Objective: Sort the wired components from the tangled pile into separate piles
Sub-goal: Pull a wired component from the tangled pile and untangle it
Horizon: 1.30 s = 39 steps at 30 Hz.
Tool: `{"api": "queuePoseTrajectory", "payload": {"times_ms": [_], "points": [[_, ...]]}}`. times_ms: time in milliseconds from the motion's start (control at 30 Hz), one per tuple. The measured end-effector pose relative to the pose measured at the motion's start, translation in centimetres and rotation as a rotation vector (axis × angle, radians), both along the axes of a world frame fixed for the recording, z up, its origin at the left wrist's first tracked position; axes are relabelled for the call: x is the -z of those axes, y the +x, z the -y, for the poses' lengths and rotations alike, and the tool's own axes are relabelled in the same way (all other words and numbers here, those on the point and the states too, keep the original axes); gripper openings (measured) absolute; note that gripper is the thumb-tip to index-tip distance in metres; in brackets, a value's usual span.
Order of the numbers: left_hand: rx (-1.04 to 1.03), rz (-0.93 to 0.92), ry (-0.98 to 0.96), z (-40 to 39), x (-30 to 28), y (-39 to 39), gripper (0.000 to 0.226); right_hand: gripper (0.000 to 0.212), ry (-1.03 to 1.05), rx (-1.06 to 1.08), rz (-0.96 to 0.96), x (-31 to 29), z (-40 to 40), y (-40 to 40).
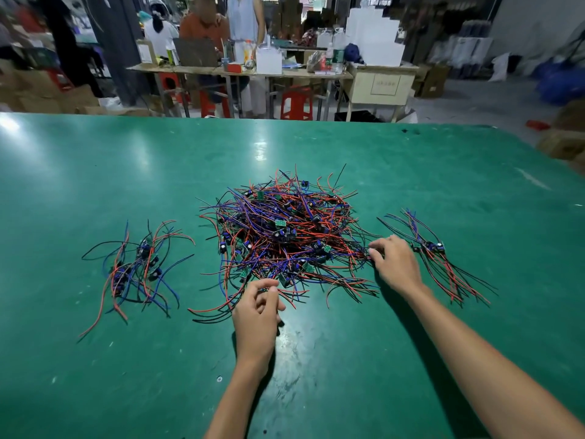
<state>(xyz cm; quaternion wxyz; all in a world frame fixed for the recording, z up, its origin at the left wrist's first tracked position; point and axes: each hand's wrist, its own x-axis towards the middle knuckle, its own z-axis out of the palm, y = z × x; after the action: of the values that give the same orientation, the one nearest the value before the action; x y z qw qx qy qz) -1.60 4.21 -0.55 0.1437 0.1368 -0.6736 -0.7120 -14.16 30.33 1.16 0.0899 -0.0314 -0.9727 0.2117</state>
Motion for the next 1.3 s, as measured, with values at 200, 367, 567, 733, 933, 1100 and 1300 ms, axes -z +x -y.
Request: {"api": "queuePoseTrajectory", "payload": {"times_ms": [200, 367, 567, 733, 933, 1100, 1300], "points": [[0.014, -0.006, -0.014, 0.0, 0.0, 0.2, 0.016, 0.017, -0.15, 0.167, -0.22, 0.4, 0.5, 2.3], [0.035, -0.002, -0.032, -0.1, 0.0, 0.2, 0.017, 0.012, -0.295, 0.199, -0.245, 1.7, 1.1, 4.6], [0.062, -0.002, -0.07, -0.1, 0.0, 0.5, 0.024, 0.041, -0.117, 0.097, -0.032, 2.1, 0.9, 4.9], [0.065, -0.001, -0.104, -0.1, 0.2, 0.7, 0.024, 0.022, -0.233, 0.154, -0.063, 2.0, 1.1, 4.8], [0.074, 0.003, -0.13, -0.1, 0.2, 0.8, 0.019, 0.019, -0.414, 0.224, -0.285, 2.2, 0.8, 6.2], [0.082, -0.001, -0.176, -0.1, 0.2, 1.0, 0.02, 0.022, -0.556, 0.415, -0.474, 1.8, 1.4, 8.6], [0.283, -0.006, -0.254, -1.1, -0.5, 1.2, 0.025, 0.018, -0.534, 0.154, -0.489, 1.5, 4.6, 12.4]]}}
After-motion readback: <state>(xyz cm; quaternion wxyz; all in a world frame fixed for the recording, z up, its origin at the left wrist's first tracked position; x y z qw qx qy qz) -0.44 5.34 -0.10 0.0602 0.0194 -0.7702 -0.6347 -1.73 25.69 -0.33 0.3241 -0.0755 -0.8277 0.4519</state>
